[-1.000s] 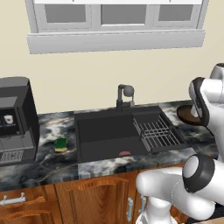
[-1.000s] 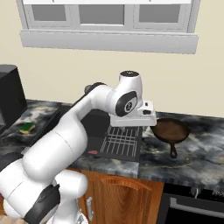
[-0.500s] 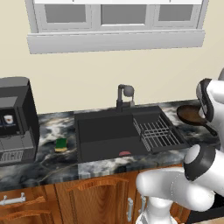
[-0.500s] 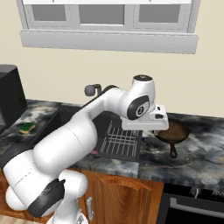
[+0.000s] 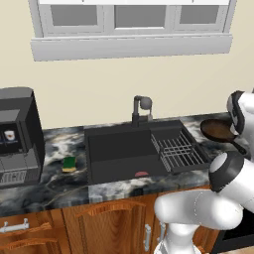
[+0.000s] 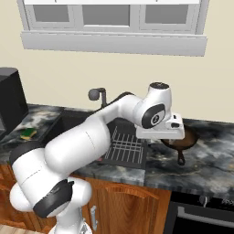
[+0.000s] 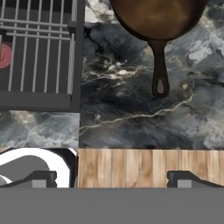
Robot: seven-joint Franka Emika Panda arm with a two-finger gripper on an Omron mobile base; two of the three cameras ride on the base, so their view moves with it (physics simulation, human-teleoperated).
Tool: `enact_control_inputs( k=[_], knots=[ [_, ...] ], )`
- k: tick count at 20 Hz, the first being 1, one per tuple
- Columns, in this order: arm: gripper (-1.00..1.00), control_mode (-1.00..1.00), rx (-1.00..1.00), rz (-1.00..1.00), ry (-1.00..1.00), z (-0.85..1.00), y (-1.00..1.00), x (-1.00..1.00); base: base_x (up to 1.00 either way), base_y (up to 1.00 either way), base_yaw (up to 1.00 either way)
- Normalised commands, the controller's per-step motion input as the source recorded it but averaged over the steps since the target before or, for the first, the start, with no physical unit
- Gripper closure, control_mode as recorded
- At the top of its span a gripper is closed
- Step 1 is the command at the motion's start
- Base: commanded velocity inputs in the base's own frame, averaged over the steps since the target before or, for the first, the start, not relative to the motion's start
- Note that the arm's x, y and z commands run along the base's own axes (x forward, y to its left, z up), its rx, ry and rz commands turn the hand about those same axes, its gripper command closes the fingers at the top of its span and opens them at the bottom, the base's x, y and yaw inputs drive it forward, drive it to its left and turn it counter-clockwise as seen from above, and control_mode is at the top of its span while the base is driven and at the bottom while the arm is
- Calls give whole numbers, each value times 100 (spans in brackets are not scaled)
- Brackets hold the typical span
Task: Pick the pan and sponge and place them into the sink. Then turn on the water.
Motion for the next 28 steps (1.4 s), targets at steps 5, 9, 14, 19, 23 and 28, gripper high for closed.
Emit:
enact_control_inputs(
  k=[5, 9, 14, 19, 23, 28],
  knots=[
    [-100, -100, 0, -1, 0, -21, -10, 20, 0, 0, 0],
    [-100, -100, 0, 0, 0, -22, -19, 13, 0, 0, 0],
    [-100, -100, 0, 0, 0, -20, -20, 12, 0, 0, 0],
    [-100, -100, 0, 2, 0, -22, -11, 17, 0, 0, 0],
    [-100, -100, 0, 2, 1, -21, -11, 19, 0, 0, 0],
    [-100, -100, 0, 3, 2, -21, -13, 17, 0, 0, 0]
  ],
)
